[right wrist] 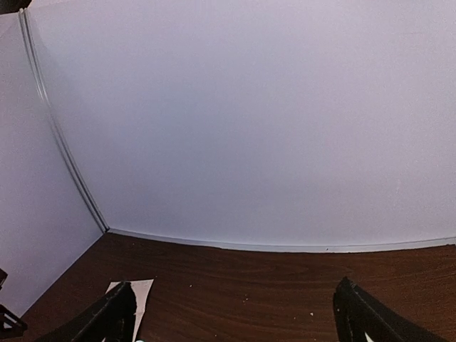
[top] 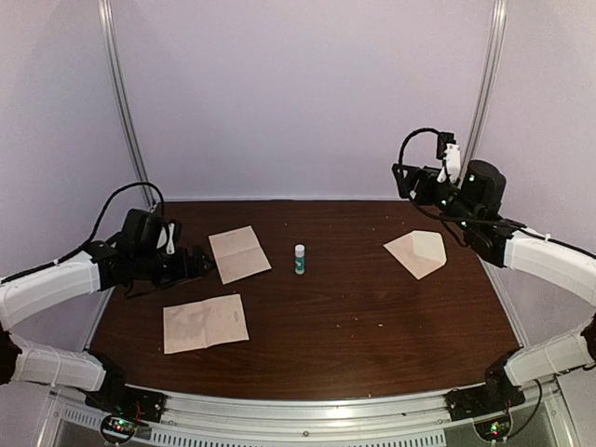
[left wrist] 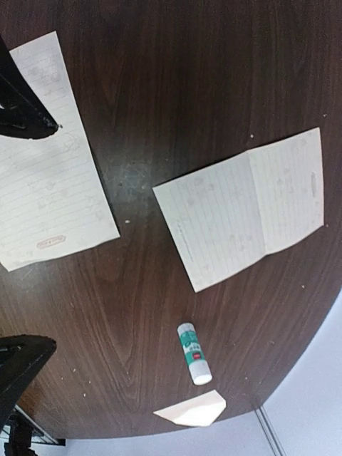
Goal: Place the letter into the envelope and seal it
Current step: Move the letter to the center of the board.
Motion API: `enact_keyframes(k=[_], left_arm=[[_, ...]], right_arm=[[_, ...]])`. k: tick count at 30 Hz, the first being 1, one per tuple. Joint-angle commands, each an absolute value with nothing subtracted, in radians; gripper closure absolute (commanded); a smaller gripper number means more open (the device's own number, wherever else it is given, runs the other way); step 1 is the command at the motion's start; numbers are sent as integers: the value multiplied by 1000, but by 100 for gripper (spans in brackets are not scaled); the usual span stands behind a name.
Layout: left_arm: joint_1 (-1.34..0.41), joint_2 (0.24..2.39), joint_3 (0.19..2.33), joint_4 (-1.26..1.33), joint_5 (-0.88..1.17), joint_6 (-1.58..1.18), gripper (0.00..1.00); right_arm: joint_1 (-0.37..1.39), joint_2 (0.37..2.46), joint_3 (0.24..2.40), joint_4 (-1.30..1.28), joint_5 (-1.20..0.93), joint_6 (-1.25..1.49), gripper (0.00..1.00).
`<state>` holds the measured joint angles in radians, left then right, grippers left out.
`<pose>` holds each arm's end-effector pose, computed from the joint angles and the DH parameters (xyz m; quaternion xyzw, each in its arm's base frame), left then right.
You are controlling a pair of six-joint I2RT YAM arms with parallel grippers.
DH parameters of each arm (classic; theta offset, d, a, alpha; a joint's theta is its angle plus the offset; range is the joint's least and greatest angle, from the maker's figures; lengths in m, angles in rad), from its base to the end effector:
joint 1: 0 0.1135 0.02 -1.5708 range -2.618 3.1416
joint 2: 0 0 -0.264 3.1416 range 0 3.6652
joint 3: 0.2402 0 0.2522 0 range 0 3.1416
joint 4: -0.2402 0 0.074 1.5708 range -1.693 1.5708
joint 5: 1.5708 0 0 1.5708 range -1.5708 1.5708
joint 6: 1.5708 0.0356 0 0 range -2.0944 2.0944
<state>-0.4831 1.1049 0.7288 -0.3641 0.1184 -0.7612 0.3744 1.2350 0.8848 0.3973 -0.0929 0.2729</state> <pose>0.2035 -0.1115 0.2414 -0.1030 0.9079 -0.2787 0.2957 0.2715 0.1102 0.3402 -0.0685 0.6869 0.2603 0.6751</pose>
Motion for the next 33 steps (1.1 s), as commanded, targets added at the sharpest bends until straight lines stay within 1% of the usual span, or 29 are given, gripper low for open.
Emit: enact_keyframes(k=[1, 3, 6, 9, 15, 21, 24, 33], left_arm=[[-460, 1175, 683, -293, 165, -672, 3], [-460, 1214, 682, -289, 186, -641, 4], [-459, 1225, 649, -283, 224, -622, 4], [-460, 1214, 611, -292, 255, -630, 4], [-460, 1227, 570, -328, 229, -624, 4], [-466, 1172, 522, -327, 155, -706, 5], [-471, 1149, 501, -328, 117, -766, 5], [-522, 1216, 555, -357, 18, -836, 4]], right_arm=[[471, 1201, 900, 241, -16, 293, 3], [512, 1202, 893, 211, -48, 347, 2], [546, 1237, 906, 165, -211, 432, 2], [590, 1258, 891, 175, -271, 510, 2], [624, 1288, 906, 158, -277, 613, 2], [626, 1269, 938, 55, -261, 593, 2], [626, 1244, 918, 45, -274, 588, 1], [625, 1162, 847, 77, -306, 581, 1]])
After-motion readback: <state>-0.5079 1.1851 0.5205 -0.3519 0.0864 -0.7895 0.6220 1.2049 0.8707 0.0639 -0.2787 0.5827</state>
